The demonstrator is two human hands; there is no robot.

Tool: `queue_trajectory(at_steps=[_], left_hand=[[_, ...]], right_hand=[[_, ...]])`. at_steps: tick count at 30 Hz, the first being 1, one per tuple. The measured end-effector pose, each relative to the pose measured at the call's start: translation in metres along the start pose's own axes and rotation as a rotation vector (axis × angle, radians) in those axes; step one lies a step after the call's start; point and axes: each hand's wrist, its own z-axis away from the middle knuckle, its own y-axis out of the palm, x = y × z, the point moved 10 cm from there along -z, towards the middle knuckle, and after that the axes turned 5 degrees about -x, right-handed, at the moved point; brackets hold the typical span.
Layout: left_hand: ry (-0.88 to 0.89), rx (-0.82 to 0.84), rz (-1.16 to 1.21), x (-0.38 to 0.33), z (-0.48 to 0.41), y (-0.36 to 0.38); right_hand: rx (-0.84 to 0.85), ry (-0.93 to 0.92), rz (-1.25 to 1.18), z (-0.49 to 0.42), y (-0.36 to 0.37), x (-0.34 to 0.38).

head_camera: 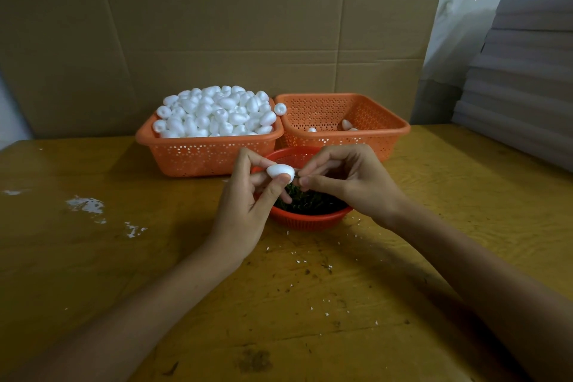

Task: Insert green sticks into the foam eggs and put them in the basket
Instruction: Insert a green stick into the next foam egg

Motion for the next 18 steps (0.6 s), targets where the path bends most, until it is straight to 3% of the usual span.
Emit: queue_trajectory(at_steps=[8, 12, 18], left_hand=[[0.051, -0.033, -0.038, -0.004, 0.001, -0.005], [0.055, -0.033, -0.022, -0.005, -0.001, -0.006], [0.024, -0.107, -0.055, -0.002, -0.002, -0.014]], right_hand=[[0.037, 0.050, 0.073, 0.001, 0.010, -0.005], [0.069, 0.011, 0.220, 0.003, 0.018, -0.003], [0.078, -0.020, 0.256, 0.005, 0.020, -0.003]])
